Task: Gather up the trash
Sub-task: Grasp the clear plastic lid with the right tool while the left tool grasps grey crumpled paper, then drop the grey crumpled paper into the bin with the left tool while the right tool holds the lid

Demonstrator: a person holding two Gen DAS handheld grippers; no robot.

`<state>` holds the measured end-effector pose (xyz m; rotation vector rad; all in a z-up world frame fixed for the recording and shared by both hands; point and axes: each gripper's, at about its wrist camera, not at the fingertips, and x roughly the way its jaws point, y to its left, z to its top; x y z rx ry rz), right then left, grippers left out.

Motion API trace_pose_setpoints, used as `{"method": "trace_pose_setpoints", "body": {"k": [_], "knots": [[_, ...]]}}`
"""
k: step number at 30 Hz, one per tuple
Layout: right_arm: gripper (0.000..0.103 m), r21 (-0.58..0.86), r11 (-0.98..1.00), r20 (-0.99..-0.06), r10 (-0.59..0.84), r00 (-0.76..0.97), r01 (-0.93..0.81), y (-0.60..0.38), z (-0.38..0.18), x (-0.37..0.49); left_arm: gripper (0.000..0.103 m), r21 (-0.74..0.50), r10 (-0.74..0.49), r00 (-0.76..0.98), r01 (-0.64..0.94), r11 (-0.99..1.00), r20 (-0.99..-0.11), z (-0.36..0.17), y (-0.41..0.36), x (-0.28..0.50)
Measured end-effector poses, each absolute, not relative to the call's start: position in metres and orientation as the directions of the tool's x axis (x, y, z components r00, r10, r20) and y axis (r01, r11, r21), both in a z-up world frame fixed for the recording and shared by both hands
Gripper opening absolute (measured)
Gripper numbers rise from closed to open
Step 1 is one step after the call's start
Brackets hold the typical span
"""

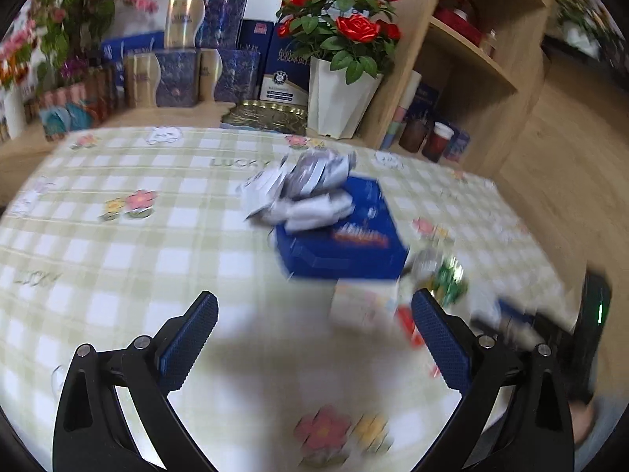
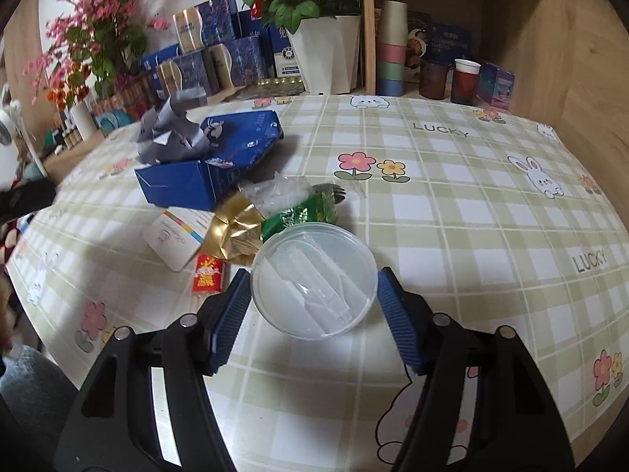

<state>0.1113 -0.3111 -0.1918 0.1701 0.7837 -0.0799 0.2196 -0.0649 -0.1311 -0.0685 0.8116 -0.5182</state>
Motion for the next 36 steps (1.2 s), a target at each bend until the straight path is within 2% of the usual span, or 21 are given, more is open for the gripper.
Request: {"method": "trace_pose_setpoints", "body": {"k": [5, 12, 16, 18, 20, 21, 22, 24, 30, 36], "knots": [[0.066, 0.145, 0.979, -0.71, 0.001, 0.705, 0.145, -0.316, -0.19, 0.111, 0.096, -0.181, -0.433, 0.617, 0.428, 0.885, -0.657, -0.118, -0.108, 0.271], [0.066, 0.169, 0.972, -0.696, -0.001, 0.718, 0.165, -0.326, -0.183, 0.105, 0.096, 0.034, -0.336, 0.652, 0.486, 0.873, -0.68, -0.121, -0.157, 0.319], [0.066, 0.187, 0.968, -0.691, 0.008, 0.722, 0.169, -0.329, -0.182, 0.101, 0.089, 0.098, -0.291, 0.611, 0.522, 0.848, -0.736, -0.138, -0.174, 0.337], [0.066, 0.197, 0.967, -0.69, 0.017, 0.723, 0.165, -0.329, -0.181, 0.1, 0.089, 0.132, -0.243, 0.587, 0.523, 0.842, -0.773, -0.15, -0.178, 0.344], [0.066, 0.206, 0.966, -0.688, 0.028, 0.725, 0.158, -0.327, -0.18, 0.097, 0.082, 0.145, -0.22, 0.572, 0.522, 0.84, -0.79, -0.156, -0.176, 0.346], [0.066, 0.206, 0.966, -0.685, 0.031, 0.728, 0.153, -0.326, -0.179, 0.095, 0.071, 0.122, -0.24, 0.562, 0.531, 0.839, -0.792, -0.157, -0.173, 0.346], [0.066, 0.205, 0.967, -0.683, 0.032, 0.73, 0.15, -0.325, -0.179, 0.094, 0.049, 0.096, -0.264, 0.552, 0.538, 0.838, -0.791, -0.156, -0.168, 0.344], [0.066, 0.207, 0.967, -0.68, 0.036, 0.732, 0.145, -0.323, -0.177, 0.091, 0.037, 0.094, -0.26, 0.564, 0.522, 0.848, -0.784, -0.152, -0.158, 0.34], [0.066, 0.226, 0.964, -0.668, 0.048, 0.743, 0.14, -0.32, -0.167, 0.081, 0.033, 0.072, -0.33, 0.579, 0.563, 0.823, -0.746, -0.116, -0.133, 0.313], [0.066, 0.243, 0.963, -0.633, 0.063, 0.771, 0.12, -0.311, -0.145, 0.061, 0.033, -0.018, -0.41, 0.586, 0.559, 0.829, -0.698, -0.069, -0.104, 0.268]]}}
